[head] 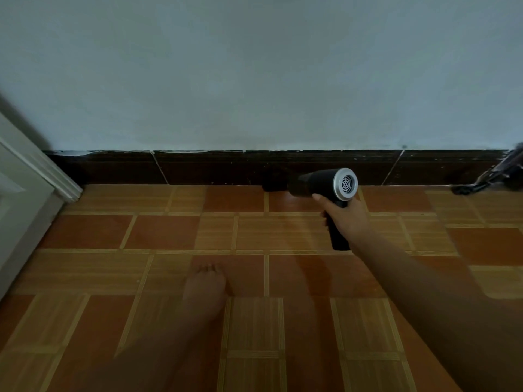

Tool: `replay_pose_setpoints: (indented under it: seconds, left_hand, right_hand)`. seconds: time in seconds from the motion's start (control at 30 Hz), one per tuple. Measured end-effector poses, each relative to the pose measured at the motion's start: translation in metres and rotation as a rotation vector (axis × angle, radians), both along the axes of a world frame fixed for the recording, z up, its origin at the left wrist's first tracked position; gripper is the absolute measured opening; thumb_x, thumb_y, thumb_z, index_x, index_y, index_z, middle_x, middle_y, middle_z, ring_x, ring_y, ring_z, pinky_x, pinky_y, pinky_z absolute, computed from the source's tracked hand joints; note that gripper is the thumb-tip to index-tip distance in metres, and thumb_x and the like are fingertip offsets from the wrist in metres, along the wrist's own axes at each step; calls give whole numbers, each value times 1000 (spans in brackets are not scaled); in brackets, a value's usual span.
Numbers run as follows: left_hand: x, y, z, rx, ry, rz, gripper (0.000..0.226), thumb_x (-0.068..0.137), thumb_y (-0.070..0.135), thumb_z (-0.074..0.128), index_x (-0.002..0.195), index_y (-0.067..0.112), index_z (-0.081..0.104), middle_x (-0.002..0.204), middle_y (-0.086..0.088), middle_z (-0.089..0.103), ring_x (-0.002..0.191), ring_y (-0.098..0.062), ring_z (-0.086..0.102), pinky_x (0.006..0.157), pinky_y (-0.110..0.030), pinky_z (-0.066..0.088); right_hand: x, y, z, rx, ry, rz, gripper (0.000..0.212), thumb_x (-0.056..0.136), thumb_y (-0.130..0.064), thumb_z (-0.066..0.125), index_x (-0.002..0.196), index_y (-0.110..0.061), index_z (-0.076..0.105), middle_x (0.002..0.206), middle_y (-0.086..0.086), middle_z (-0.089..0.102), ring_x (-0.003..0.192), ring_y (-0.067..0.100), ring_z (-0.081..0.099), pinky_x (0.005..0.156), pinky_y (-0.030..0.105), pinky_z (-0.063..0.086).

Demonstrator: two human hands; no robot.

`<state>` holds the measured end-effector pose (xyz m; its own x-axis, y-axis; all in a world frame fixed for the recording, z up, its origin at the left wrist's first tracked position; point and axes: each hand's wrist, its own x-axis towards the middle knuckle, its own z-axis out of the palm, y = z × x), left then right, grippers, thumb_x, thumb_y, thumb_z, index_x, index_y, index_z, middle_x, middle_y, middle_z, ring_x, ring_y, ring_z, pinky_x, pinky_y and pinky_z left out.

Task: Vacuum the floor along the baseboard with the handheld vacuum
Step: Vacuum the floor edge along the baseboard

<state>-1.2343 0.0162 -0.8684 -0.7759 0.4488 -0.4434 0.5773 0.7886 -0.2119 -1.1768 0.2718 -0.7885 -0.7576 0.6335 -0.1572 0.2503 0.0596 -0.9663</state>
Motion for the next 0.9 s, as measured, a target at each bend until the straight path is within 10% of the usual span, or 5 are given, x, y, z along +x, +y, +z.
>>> replay_pose_setpoints:
  seconds: [0.3,0.7,0.9]
  left_hand:
    - [5,35,30,61,37,-157,55,101,28,32,148,8,13,152,-9,27,140,-21,25,113,-32,20]
    - [5,120,52,101,-130,-403,56,100,30,37,148,13,14,152,-11,27,138,-25,27,111,-35,23]
    - [29,123,29,132,-156,-354,60,100,32,36,149,11,10,155,-10,17,142,-24,17,115,-32,15]
  right_hand:
    - [6,11,1,-57,29,-4,29,81,-20,71,86,-32,46,83,7,61,80,23,60,80,40,52]
    - [12,35,-5,-135,17,11,18,83,-19,69,86,-24,52,72,7,59,60,15,55,56,23,49]
    - [18,45,-13,-163,-10,-16,36,83,-22,70,113,-8,56,76,7,60,63,14,57,53,18,49]
